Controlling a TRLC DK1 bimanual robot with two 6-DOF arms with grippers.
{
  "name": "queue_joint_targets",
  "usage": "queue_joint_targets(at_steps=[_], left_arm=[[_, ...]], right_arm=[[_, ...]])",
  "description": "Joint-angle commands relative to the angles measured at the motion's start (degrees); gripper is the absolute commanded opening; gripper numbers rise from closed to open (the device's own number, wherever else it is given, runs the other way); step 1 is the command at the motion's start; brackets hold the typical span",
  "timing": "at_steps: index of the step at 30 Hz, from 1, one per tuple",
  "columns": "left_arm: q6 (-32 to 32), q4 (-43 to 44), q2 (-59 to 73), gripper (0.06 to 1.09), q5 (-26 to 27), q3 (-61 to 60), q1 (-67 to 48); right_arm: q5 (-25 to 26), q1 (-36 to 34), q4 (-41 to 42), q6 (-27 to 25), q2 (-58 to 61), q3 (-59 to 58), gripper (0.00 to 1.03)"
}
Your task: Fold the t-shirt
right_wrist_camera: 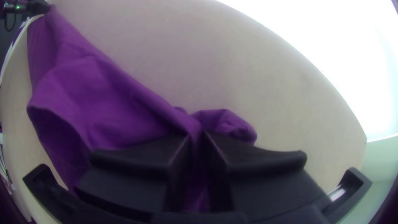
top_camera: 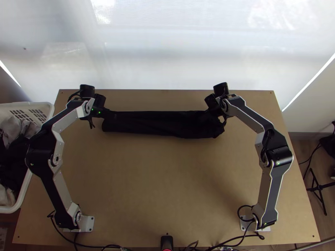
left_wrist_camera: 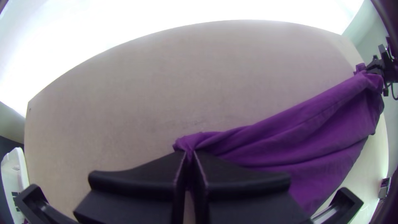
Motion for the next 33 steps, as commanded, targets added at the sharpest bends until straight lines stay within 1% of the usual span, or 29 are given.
queue_joint_targets(at_steps=[1,2,3,4,5,11,14,16,19,22,26,31,33], left_arm=[[-1.8,-1.5,-0.9,0.60,0.4,0.5,-0.4],[-2.2,-2.5,-2.1,0.75,0.4,0.5,-0.5],[-2.8,-3.6,-3.6,0.86,0.5,0.5,-0.6],[-3.5,-4.7,-5.1,0.96,0.7,0.4,-0.6],[-3.7,-5.9,-7.2,1.02,1.0,0.3,-0.6],[-4.7,-12.0,-21.7,1.03,3.6,-5.3,1.7],[-5.2,-14.8,-26.5,1.02,5.0,-10.0,3.6],[-5.0,-14.8,-28.3,1.02,5.1,-13.9,4.4],[-6.0,-14.5,-28.3,1.03,5.4,-17.7,4.9],[-8.9,-13.6,-27.8,1.03,7.0,-18.6,4.6],[-12.7,-13.0,-24.8,1.03,8.8,-16.7,3.3],[-14.0,-12.8,-20.4,1.03,8.9,-13.5,2.3],[-14.8,-11.0,-19.3,1.03,8.9,-12.8,2.3]], right_arm=[[-0.1,0.0,-0.3,2.6,-2.4,-0.3,0.96],[-0.1,0.0,-0.4,2.8,-3.5,-0.2,0.99],[-0.1,0.0,-0.4,2.8,-4.8,-0.2,0.99],[-0.2,0.1,-0.5,3.0,-6.1,-0.2,0.99],[-0.1,0.2,-0.5,3.3,-7.6,-0.2,0.99],[-0.2,0.0,-1.7,4.5,-17.0,0.7,0.99],[-0.2,1.1,-3.9,5.0,-21.6,1.7,0.99],[-0.2,2.0,-4.6,5.5,-24.4,1.6,0.99],[-0.3,4.6,-5.5,5.8,-27.8,-0.4,0.99],[-0.3,7.0,-5.6,5.5,-29.0,-4.2,0.99],[-0.7,8.1,-4.2,4.8,-27.8,-9.1,0.99],[-0.7,8.0,-1.8,4.8,-23.9,-9.9,0.99],[-0.7,7.9,-0.7,4.7,-22.6,-9.8,0.99]])
